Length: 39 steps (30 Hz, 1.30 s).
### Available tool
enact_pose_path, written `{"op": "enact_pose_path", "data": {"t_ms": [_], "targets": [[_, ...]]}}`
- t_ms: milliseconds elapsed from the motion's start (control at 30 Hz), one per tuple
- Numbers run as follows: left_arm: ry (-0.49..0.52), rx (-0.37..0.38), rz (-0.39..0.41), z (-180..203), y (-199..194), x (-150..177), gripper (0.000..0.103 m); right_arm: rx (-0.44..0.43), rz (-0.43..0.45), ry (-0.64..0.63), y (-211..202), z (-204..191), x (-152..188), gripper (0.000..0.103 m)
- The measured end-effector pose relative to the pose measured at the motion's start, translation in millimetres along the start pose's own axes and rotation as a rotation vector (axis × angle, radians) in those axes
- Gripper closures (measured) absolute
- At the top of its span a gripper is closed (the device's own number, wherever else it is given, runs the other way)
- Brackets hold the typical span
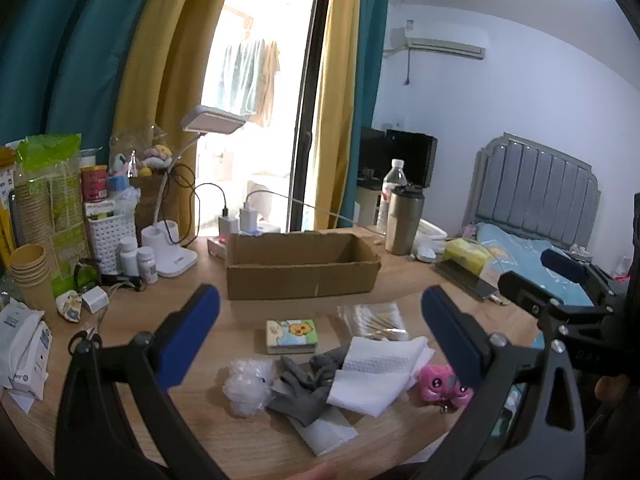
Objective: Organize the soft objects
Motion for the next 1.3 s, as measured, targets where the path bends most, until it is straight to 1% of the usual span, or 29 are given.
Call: {"op": "enact_pose_path", "data": {"t_ms": [267, 1300], "targets": [[-0.012, -0.016, -0.009, -3, 3, 1, 0.001, -0.004, -0.001, 0.006, -2, 0, 3, 0.0], [-0.014, -0.019, -0.017, -3, 7, 10, 0.001, -0.011, -0.014, 0.013, -4, -7, 3, 0.0]]}}
Point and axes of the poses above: each gripper's, at about its wrist camera, not at the fingertips, and y roughly the way its jaws point, z to its right, x to its underside, the point moved 2 cm from there along y, roughly the way its jaws point, and after that the axes turned 1 degree about z, right-handed, at the moved point
